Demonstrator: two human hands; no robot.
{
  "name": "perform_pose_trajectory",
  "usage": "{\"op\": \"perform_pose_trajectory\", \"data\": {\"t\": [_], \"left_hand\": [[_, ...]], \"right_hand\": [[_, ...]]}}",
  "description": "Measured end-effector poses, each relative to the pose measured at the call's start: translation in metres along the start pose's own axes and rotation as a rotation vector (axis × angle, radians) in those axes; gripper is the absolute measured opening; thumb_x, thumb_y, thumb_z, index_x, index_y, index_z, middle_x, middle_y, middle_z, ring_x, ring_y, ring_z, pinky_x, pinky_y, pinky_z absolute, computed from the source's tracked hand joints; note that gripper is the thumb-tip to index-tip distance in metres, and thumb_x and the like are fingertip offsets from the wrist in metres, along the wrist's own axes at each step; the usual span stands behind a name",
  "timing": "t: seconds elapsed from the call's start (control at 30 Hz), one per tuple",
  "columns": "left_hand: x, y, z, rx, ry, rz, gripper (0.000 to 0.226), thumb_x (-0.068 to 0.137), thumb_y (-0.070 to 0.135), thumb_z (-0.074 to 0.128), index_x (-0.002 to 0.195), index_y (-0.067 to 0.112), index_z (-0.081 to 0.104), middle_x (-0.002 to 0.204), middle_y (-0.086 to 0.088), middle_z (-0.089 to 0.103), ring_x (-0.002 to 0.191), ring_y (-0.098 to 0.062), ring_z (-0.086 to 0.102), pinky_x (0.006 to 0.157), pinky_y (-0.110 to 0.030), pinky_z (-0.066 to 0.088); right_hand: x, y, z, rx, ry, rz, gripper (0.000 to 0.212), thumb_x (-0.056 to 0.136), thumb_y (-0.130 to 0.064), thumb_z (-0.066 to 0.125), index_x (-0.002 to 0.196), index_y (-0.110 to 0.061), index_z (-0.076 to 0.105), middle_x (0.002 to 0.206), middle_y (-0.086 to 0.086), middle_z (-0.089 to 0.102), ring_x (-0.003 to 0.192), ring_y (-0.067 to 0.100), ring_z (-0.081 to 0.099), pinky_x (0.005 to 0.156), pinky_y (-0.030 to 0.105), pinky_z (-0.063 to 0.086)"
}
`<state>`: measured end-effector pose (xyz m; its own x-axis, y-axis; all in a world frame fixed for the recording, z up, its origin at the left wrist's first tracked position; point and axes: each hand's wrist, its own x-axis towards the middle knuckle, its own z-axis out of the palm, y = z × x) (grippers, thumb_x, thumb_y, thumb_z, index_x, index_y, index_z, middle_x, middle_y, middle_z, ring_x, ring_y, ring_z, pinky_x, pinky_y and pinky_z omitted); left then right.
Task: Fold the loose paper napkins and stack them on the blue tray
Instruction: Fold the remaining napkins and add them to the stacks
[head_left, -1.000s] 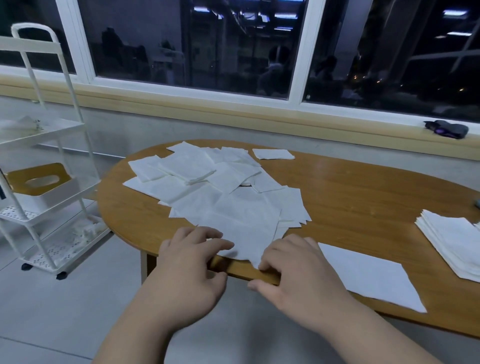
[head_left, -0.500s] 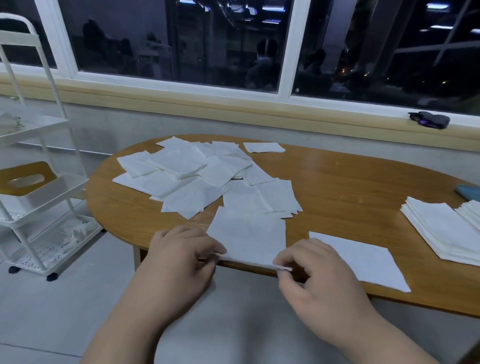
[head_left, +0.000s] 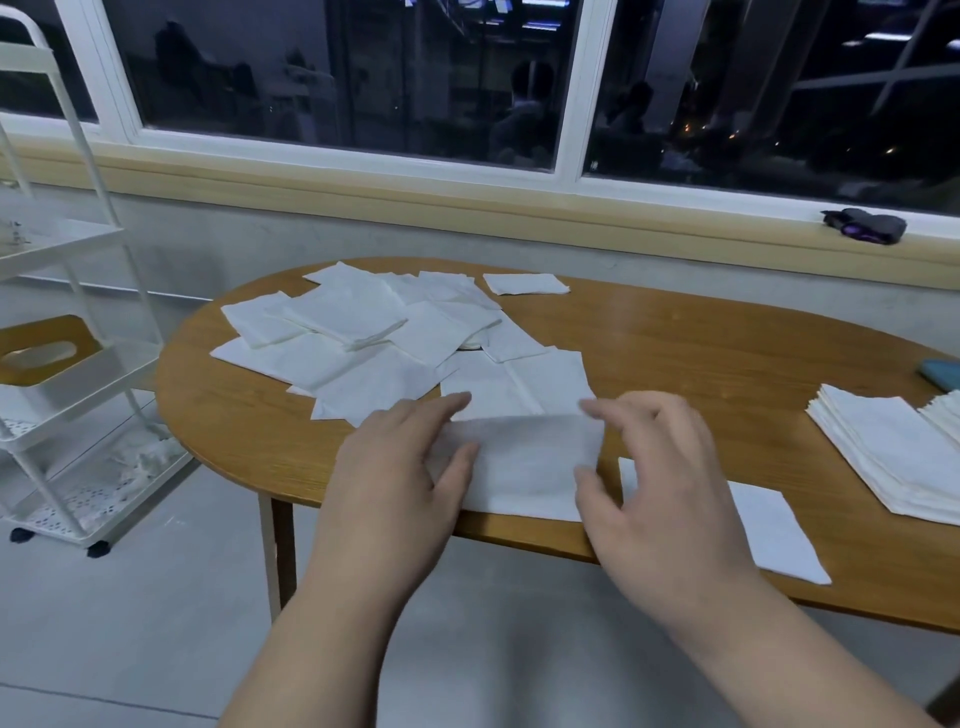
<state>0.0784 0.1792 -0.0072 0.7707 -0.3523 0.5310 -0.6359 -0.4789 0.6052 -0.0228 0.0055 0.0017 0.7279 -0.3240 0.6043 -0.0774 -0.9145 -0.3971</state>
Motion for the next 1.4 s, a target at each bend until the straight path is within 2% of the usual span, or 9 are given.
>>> {"op": "perform_pose_trajectory", "data": {"t": [0.13,0.3,0.47,0.57,0.77,0.9,1.13,1.3,1.4], "left_hand": [[0.002,-0.002,0.004,0.054,0.081,-0.068,0.052,0.087,0.032,0.069,0.137,0.032,0.054,0.128,0.009,0.05,0.119,-0.01,0.04,0.099,-0.033,0.039],[-0.006,-0.011,-0.004,0.053,-0.147,0.011,0.037,0.084,0.046,0.063,0.12,0.036,0.066,0.121,0.021,0.053,0.119,-0.003,0.039,0.102,-0.035,0.038],[-0.01,-0.02,-0.011,0.095,-0.4,0.131,0.046,0.073,0.074,0.05,0.103,0.045,0.07,0.11,0.035,0.057,0.117,0.008,0.043,0.101,-0.032,0.034],[-0.01,-0.019,-0.013,0.091,-0.449,0.166,0.05,0.07,0.083,0.051,0.101,0.048,0.07,0.113,0.042,0.055,0.119,0.011,0.042,0.102,-0.029,0.031],[-0.01,0.008,-0.014,0.026,-0.289,0.172,0.012,0.087,0.037,0.058,0.089,0.042,0.069,0.089,0.029,0.065,0.09,0.004,0.058,0.076,-0.026,0.048],[-0.011,0.027,-0.009,-0.219,-0.203,-0.001,0.032,0.089,0.012,0.064,0.081,0.042,0.074,0.084,0.028,0.07,0.085,0.006,0.063,0.066,-0.01,0.044],[-0.007,0.061,0.03,-0.533,-0.197,-0.224,0.033,0.09,0.022,0.064,0.107,0.05,0.066,0.067,0.009,0.064,0.06,-0.018,0.058,0.057,-0.029,0.045],[0.001,0.082,0.061,-0.53,-0.202,-0.28,0.054,0.092,0.026,0.058,0.128,0.064,0.045,0.081,-0.013,0.062,0.065,-0.026,0.056,0.058,-0.03,0.047],[0.003,0.093,0.072,-0.508,-0.228,-0.257,0.052,0.095,0.025,0.057,0.124,0.067,0.047,0.06,-0.002,0.042,0.051,-0.007,0.038,0.047,-0.015,0.033]], "right_hand": [[-0.008,0.003,0.006,-0.095,-0.13,-0.145,0.027,0.087,-0.035,0.054,0.106,-0.026,0.071,0.105,-0.015,0.061,0.108,0.012,0.05,0.09,0.031,0.039],[-0.011,0.004,0.008,-0.203,-0.473,-0.113,0.055,0.082,-0.07,0.033,0.109,-0.037,0.067,0.112,-0.026,0.058,0.115,0.002,0.043,0.1,0.024,0.018],[-0.023,0.004,0.004,-0.272,-0.343,-0.19,0.019,0.081,-0.05,0.052,0.078,-0.037,0.066,0.084,-0.023,0.059,0.09,0.007,0.054,0.086,0.031,0.028],[-0.029,0.006,-0.001,-0.185,-0.302,-0.127,0.019,0.086,-0.04,0.051,0.071,-0.035,0.062,0.075,-0.022,0.057,0.083,0.004,0.053,0.084,0.03,0.031],[-0.023,-0.001,-0.025,0.112,-0.22,0.094,0.016,0.092,-0.038,0.053,0.078,-0.035,0.058,0.1,-0.029,0.056,0.102,-0.007,0.043,0.08,0.007,0.028],[-0.019,0.002,-0.05,0.287,-0.246,0.186,0.016,0.089,-0.044,0.056,0.103,-0.052,0.055,0.102,-0.035,0.058,0.095,-0.004,0.053,0.073,0.008,0.037],[-0.016,0.037,-0.078,0.395,-0.112,0.259,0.041,0.092,-0.032,0.062,0.119,-0.061,0.054,0.058,-0.01,0.047,0.052,0.005,0.045,0.051,0.012,0.034],[-0.027,0.067,-0.083,0.373,-0.244,0.309,0.06,0.087,-0.044,0.063,0.12,-0.084,0.032,0.099,-0.007,0.069,0.098,-0.001,0.058,0.068,0.005,0.039],[-0.028,0.083,-0.084,0.352,-0.184,0.287,0.051,0.094,-0.028,0.061,0.109,-0.076,0.052,0.097,-0.009,0.069,0.082,0.006,0.061,0.065,0.01,0.042]]}}
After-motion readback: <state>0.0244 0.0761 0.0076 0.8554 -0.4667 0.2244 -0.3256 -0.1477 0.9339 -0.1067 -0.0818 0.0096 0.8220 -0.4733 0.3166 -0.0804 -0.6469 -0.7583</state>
